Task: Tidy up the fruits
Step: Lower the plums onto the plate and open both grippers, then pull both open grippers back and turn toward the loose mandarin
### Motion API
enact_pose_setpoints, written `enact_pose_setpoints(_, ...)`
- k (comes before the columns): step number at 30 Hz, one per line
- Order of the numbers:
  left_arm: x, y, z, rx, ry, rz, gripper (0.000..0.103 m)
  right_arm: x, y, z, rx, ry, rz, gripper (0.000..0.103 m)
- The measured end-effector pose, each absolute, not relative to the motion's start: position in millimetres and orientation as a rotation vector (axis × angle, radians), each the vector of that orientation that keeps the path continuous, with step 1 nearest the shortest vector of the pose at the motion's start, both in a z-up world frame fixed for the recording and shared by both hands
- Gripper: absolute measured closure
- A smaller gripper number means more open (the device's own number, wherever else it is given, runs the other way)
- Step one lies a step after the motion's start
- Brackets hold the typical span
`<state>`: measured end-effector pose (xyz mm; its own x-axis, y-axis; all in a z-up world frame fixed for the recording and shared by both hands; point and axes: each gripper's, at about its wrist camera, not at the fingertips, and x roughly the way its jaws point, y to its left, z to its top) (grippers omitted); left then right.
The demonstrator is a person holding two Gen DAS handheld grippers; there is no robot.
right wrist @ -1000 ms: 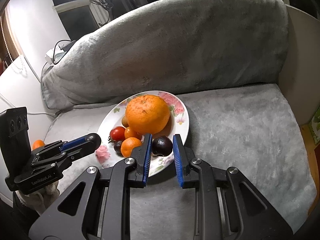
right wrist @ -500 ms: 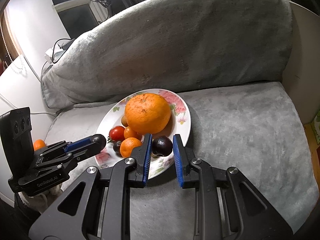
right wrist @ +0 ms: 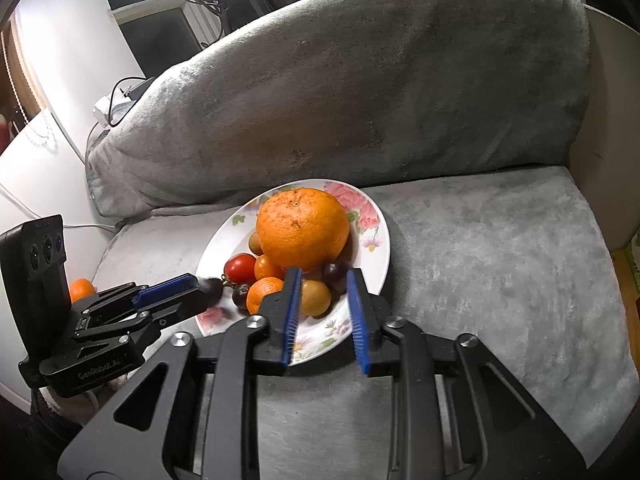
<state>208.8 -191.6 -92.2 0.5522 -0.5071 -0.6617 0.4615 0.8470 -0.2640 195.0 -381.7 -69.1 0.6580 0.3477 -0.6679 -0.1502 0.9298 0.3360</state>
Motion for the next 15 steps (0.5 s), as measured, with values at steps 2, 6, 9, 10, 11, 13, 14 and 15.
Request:
enact_pose_setpoints(2,207.1,-191.5,-90.3,-0.059,0.791,-0.571,0.049,192.9,-381.6,-67.2,0.261,0.793,0.274,0.037)
enact_pose_setpoints(6,206.5,-193.2,-87.8,-0.048,0.787,-0.562,0.041,190.0,-382.1,-62.3,0.261,0.774,0.27,0.032)
enact_pose_setpoints(9,205.0,-193.9,-86.1,-0.037,0.781,-0.548,0.038,188.4,-382.5,-58.8,0.26,0.763,0.269,0.018)
enact_pose_setpoints(10,204.5,-193.7,-85.6,-0.034,0.78,-0.542,0.036,187.5,-382.9,-57.0,0.259,0.754,0.266,0.015)
enact_pose_setpoints(11,203.9,-193.6,-85.0,-0.031,0.78,-0.533,0.034,186.6,-383.2,-55.4,0.259,0.747,0.263,0.013)
enact_pose_setpoints(13,202.6,-193.1,-83.6,-0.025,0.779,-0.514,0.03,185.2,-383.5,-52.2,0.261,0.738,0.258,0.011)
enact_pose_setpoints(14,201.8,-192.9,-82.7,-0.02,0.778,-0.504,0.03,184.6,-383.5,-51.1,0.263,0.734,0.259,0.011)
enact_pose_setpoints(15,200.9,-193.1,-82.0,-0.016,0.778,-0.497,0.03,184.4,-383.6,-50.2,0.266,0.732,0.262,0.011)
